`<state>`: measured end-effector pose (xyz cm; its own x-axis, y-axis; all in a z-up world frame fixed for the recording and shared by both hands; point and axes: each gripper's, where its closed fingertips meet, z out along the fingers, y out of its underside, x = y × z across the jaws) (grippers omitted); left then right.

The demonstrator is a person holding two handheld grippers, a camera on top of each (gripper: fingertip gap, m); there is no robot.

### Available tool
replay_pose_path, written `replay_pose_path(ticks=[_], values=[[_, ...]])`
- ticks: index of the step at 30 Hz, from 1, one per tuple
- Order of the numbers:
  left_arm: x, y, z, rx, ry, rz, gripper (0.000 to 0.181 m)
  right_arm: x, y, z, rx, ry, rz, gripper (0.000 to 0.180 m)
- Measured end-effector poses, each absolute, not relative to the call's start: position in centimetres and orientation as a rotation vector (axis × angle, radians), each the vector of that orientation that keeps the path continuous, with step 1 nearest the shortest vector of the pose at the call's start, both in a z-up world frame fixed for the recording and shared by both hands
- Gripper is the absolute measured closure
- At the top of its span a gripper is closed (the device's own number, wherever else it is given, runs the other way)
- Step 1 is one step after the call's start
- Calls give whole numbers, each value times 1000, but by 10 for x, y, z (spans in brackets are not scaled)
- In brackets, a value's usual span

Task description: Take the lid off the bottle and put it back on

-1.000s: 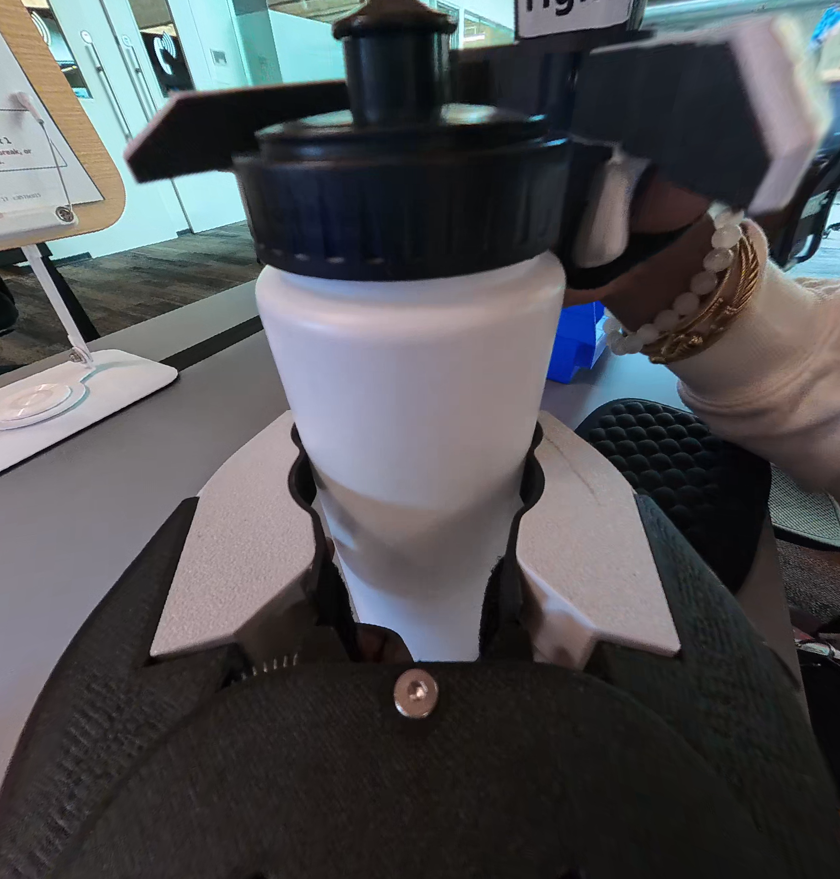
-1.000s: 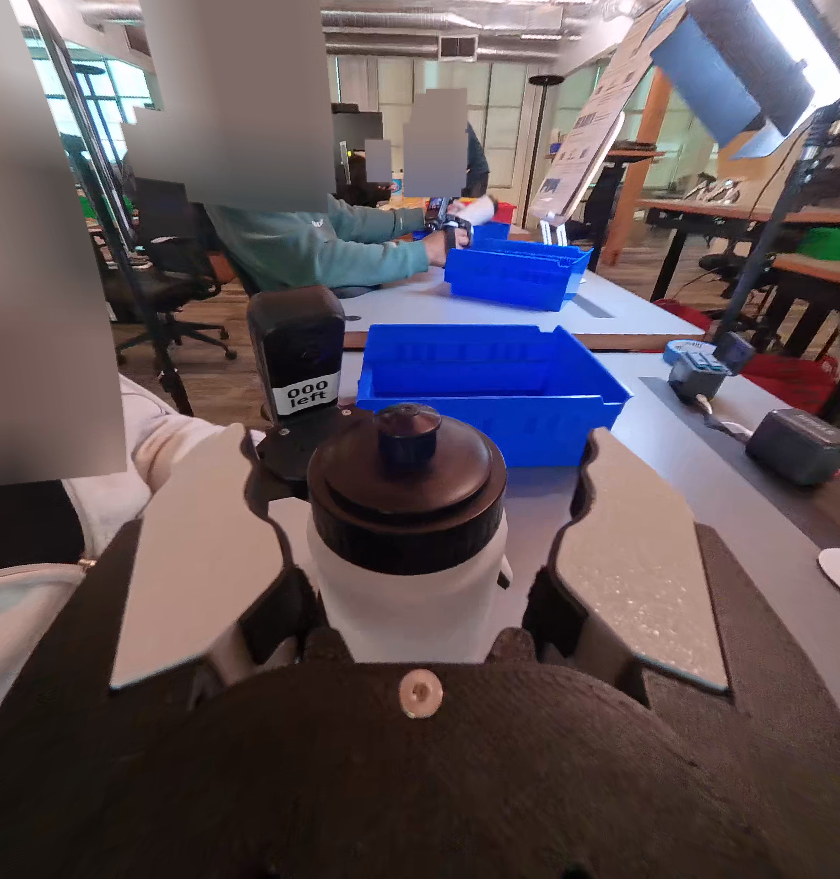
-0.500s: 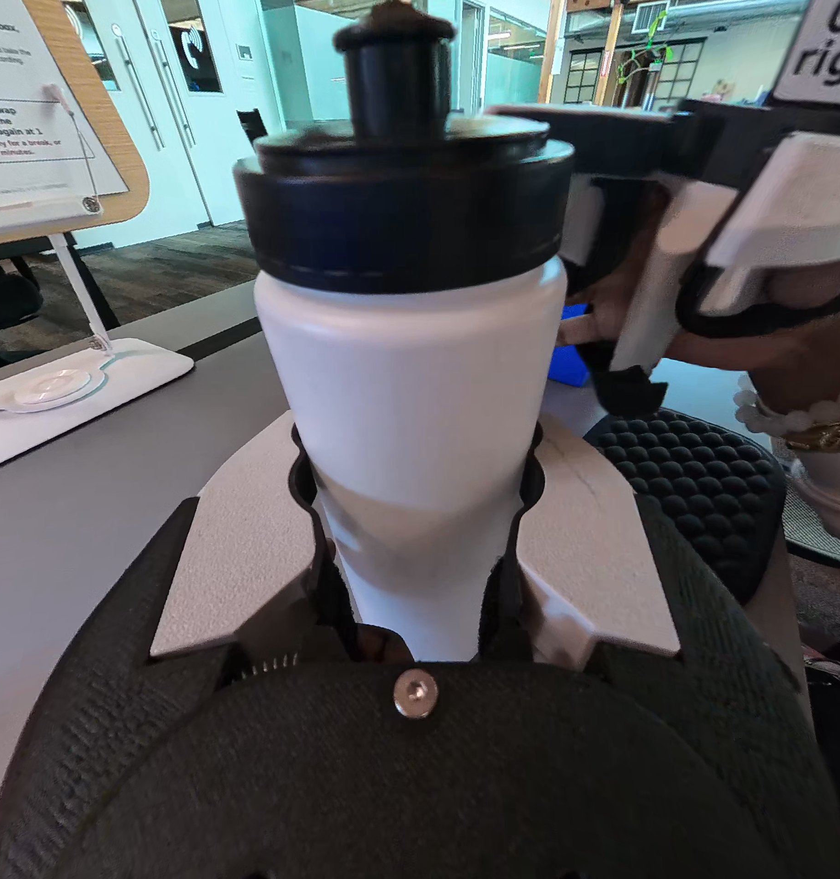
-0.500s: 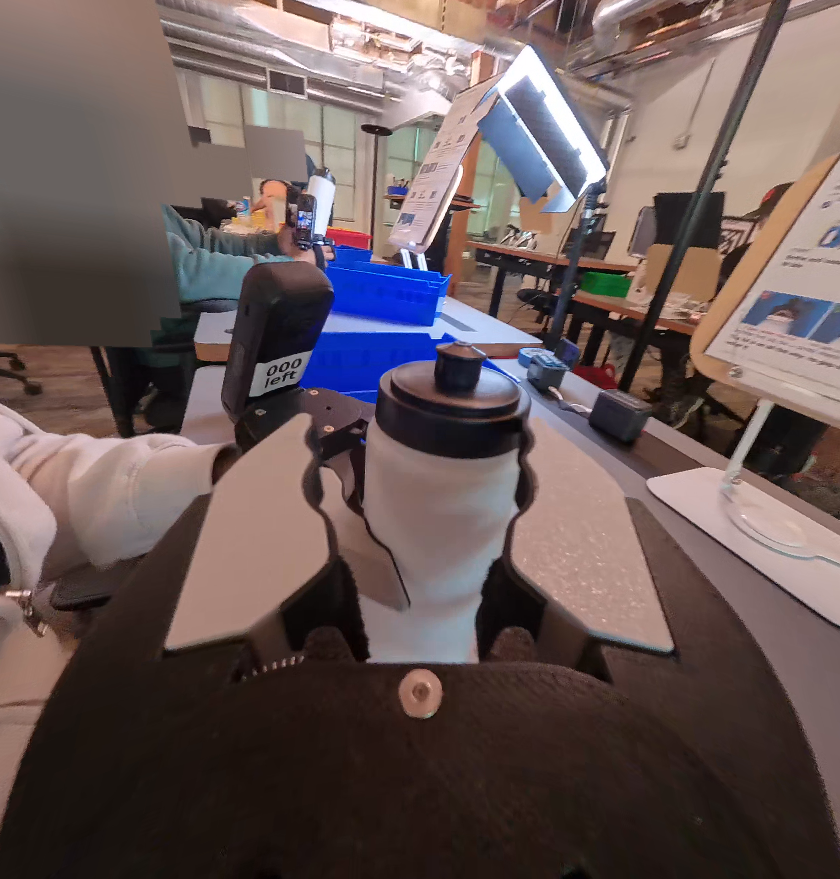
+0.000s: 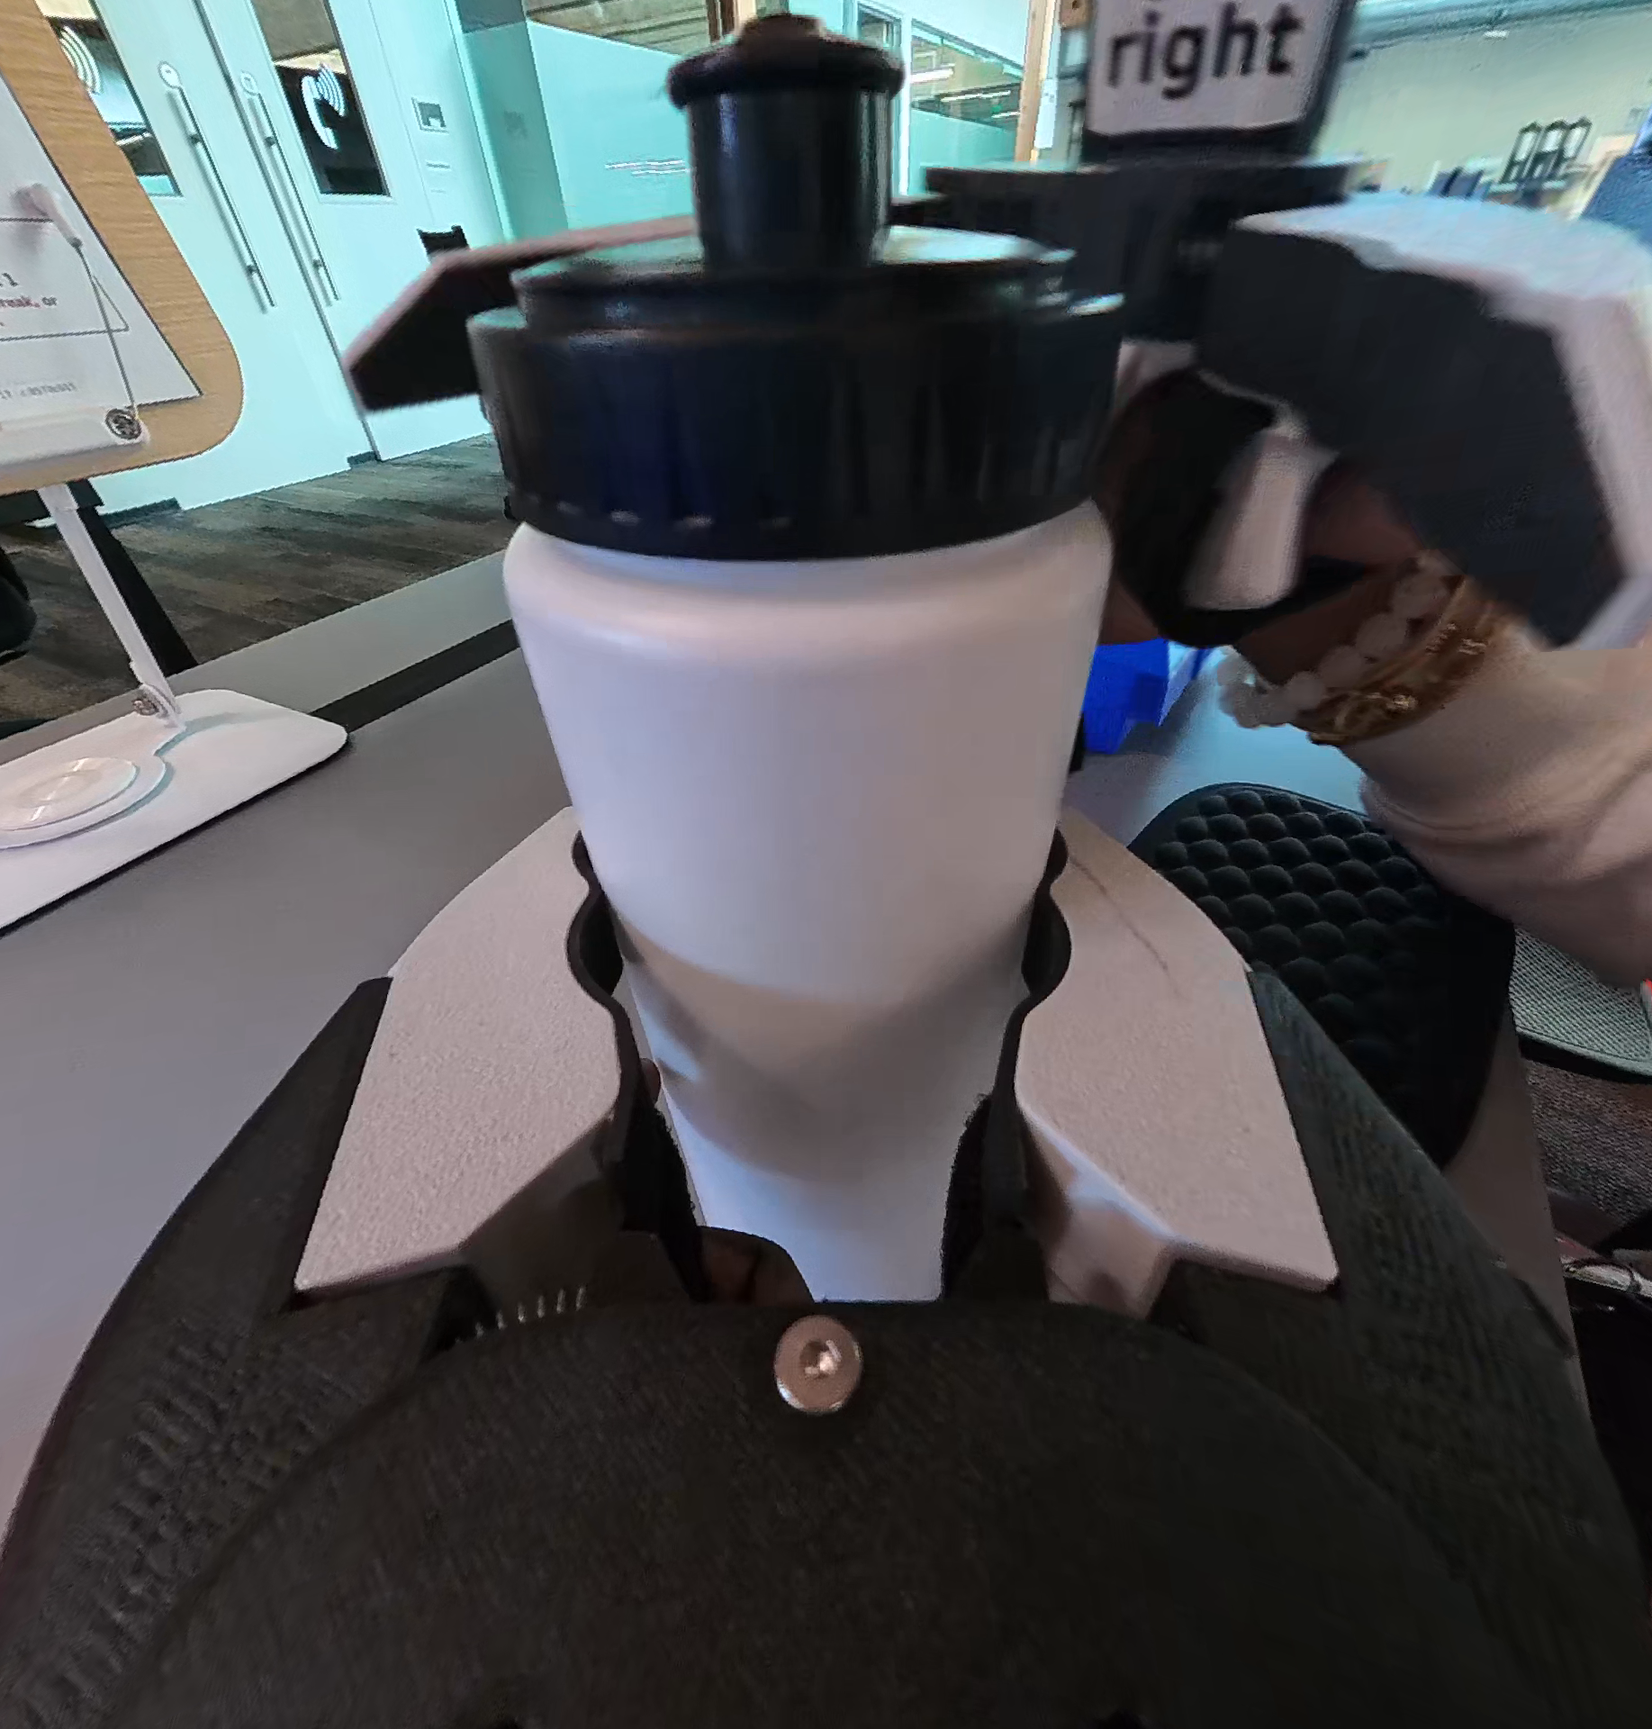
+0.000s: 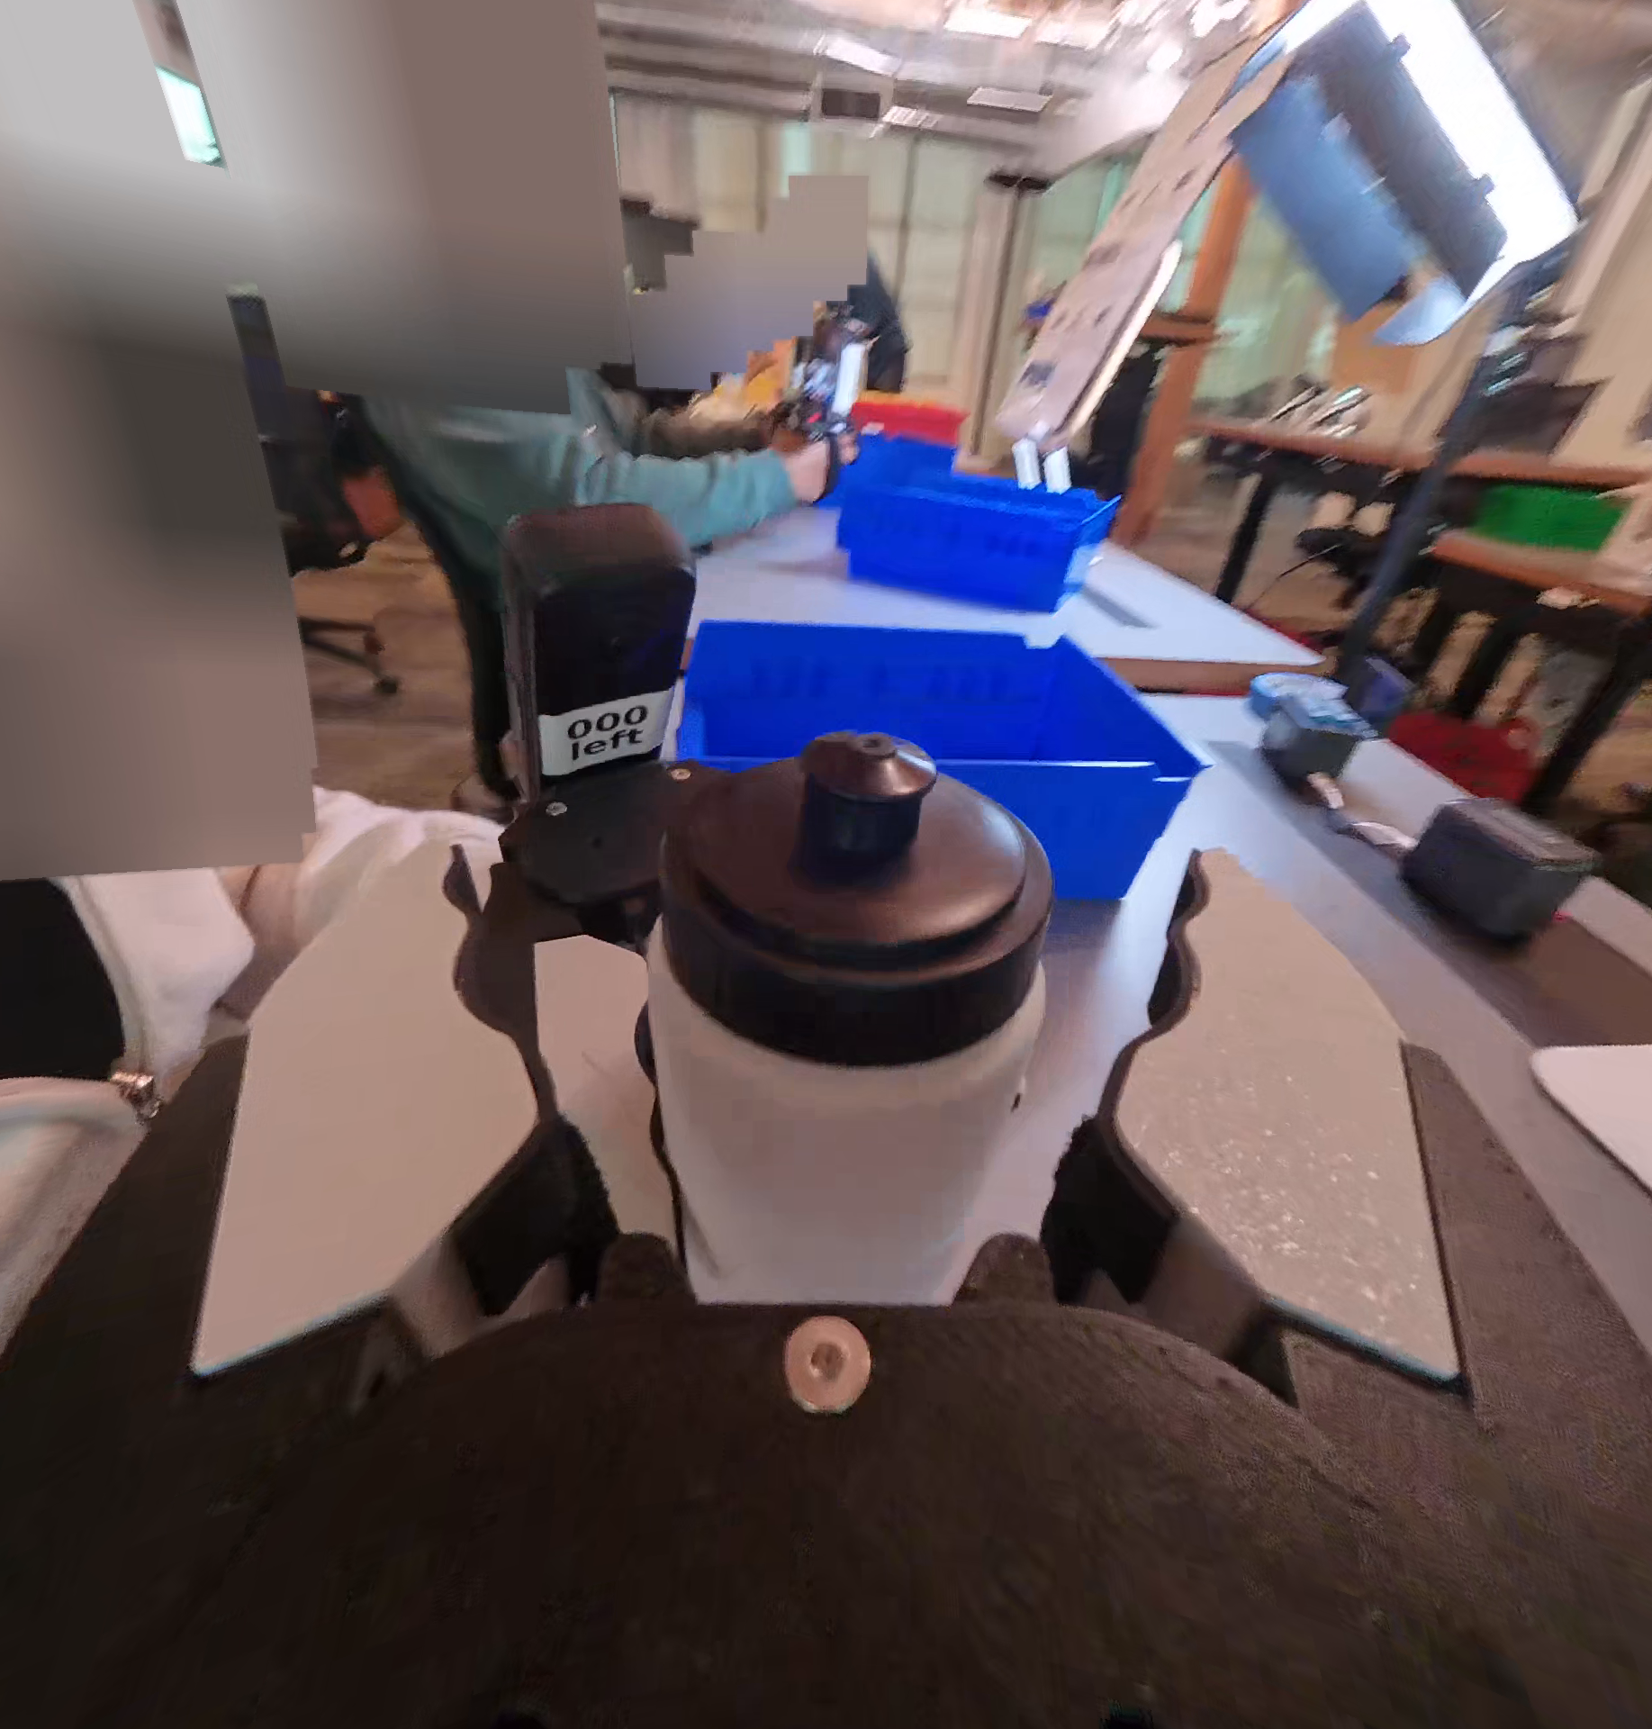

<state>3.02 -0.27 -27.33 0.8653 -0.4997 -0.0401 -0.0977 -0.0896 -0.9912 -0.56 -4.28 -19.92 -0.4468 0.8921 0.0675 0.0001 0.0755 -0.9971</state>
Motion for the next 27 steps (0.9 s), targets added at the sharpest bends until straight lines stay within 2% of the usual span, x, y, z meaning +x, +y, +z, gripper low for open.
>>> replay_pose_path(ticks=[5, 12, 16, 27], values=[[29, -3, -273, -1648, 460, -354, 94, -17, -49, -198, -890, -1669, 1504, 81], [32, -1, -274, -1660, 468, -318, 94, 4, -38, -198, -974, -1476, 1361, 85], [30, -1, -274, -1661, 448, -330, 94, 15, -25, -199, -1014, -1376, 1269, 113], [30, -1, -273, -1660, 428, -283, 94, 19, -25, -199, -1213, -1058, 897, 114]])
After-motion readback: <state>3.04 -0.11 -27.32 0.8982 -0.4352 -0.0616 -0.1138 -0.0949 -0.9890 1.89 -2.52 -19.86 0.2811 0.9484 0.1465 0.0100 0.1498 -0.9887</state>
